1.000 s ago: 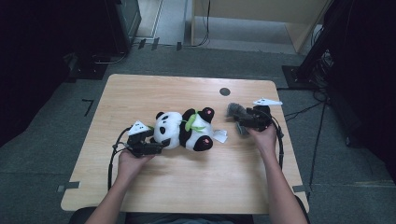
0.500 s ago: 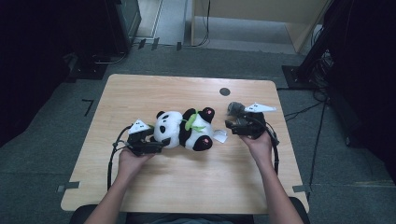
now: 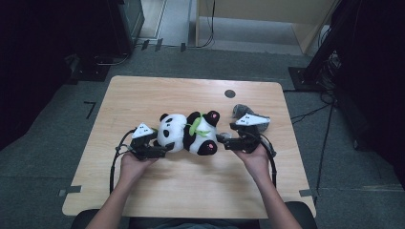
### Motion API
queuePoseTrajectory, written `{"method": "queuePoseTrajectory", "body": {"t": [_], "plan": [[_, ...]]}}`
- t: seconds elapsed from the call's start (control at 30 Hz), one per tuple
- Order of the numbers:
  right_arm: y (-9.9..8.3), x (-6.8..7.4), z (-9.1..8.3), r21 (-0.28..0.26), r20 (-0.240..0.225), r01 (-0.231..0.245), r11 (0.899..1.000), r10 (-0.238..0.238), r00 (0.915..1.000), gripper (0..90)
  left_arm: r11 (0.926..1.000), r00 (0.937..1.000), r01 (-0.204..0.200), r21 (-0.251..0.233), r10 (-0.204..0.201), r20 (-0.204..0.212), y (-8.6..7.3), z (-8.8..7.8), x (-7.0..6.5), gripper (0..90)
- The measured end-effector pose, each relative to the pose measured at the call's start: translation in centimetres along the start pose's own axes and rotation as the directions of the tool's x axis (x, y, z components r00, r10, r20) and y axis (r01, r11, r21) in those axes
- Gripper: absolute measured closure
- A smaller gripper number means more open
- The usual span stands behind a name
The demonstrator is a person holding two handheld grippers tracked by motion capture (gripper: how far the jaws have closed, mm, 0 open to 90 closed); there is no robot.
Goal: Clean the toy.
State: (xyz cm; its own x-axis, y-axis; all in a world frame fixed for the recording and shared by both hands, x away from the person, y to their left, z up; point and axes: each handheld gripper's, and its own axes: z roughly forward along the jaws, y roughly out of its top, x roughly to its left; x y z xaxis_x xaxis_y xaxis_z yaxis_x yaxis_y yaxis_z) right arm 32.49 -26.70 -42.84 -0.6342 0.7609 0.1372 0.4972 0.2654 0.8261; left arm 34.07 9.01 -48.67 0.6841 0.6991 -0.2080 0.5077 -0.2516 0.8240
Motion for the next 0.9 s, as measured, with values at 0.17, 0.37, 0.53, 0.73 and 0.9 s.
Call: {"method": "queuePoseTrajectory", "body": {"t": [0.17,0.37,0.53,0.73,0.9], "plan": [[0.3,1.8,-0.1,-0.011,-0.031,0.036,0.999,-0.036,0.9989,23.8,1.0000,1.0000,-0.001,-0.001,0.001,0.000,0.0,0.0,0.0,17.7],[0.1,3.7,0.4,-0.009,-0.069,0.079,0.997,-0.079,0.9944,22.8,1.0000,1.0000,0.002,-0.001,-0.002,-0.002,0.0,0.0,0.0,17.8],[-0.4,4.7,1.7,0.016,-0.098,0.127,0.992,-0.125,0.9873,20.4,0.9995,0.9995,0.031,-0.009,-0.031,0.008,0.2,-0.1,0.1,17.9],[-1.3,4.8,3.6,0.030,-0.057,0.144,0.989,-0.142,0.9883,13.4,0.9994,0.9994,0.032,-0.011,-0.032,0.010,0.3,-0.1,0.2,17.9],[-1.6,4.4,5.0,0.045,-0.026,0.129,0.991,-0.128,0.9914,11.6,0.9984,0.9984,0.056,-0.008,-0.056,0.012,0.5,0.0,0.3,17.7]]}}
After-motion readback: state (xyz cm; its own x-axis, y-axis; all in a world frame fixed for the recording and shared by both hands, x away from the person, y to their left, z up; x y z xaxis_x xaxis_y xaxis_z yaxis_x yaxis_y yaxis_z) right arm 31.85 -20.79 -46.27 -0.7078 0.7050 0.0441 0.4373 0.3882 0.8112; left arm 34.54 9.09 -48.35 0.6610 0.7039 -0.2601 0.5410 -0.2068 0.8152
